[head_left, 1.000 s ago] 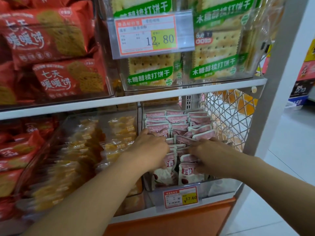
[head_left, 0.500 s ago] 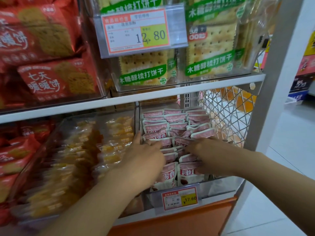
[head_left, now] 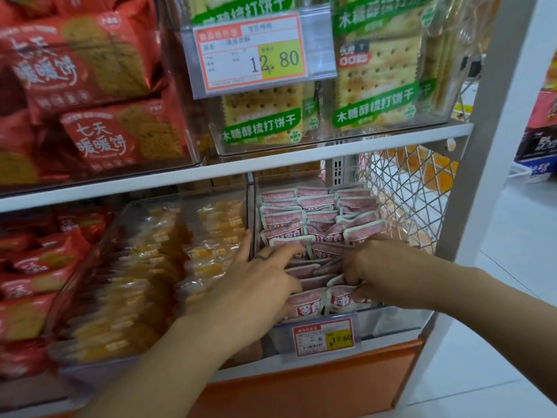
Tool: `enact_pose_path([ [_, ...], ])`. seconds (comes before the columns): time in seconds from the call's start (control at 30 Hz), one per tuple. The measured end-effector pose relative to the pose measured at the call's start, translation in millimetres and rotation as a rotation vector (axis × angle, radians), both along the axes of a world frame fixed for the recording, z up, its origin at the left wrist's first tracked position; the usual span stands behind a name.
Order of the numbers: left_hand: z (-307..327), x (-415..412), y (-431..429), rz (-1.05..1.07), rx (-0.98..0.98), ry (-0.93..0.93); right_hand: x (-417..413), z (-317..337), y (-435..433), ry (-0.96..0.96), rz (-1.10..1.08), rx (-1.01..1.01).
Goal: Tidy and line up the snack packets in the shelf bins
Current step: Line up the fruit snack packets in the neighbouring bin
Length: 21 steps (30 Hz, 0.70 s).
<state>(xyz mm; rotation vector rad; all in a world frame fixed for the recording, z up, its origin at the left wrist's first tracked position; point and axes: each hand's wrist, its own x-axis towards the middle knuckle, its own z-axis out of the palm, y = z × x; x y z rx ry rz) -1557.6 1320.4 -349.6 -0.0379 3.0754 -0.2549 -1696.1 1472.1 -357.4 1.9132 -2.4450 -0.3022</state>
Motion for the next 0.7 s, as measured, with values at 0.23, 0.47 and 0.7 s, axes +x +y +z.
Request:
enact_pose_path([
  [0.23, -4, 6, 10, -0.025, -0.146, -0.032, 3, -11, 1, -0.055, 0.066, 0.03],
  [0.47, 15, 7, 7, 0.028, 0.167, 0.137, -13, 34, 31, -0.484, -0.151, -0.248],
  [0.7, -10, -26, 20, -0.032, 0.087, 0.159, -9, 9, 40, -0.203, -0.374, -0.018],
])
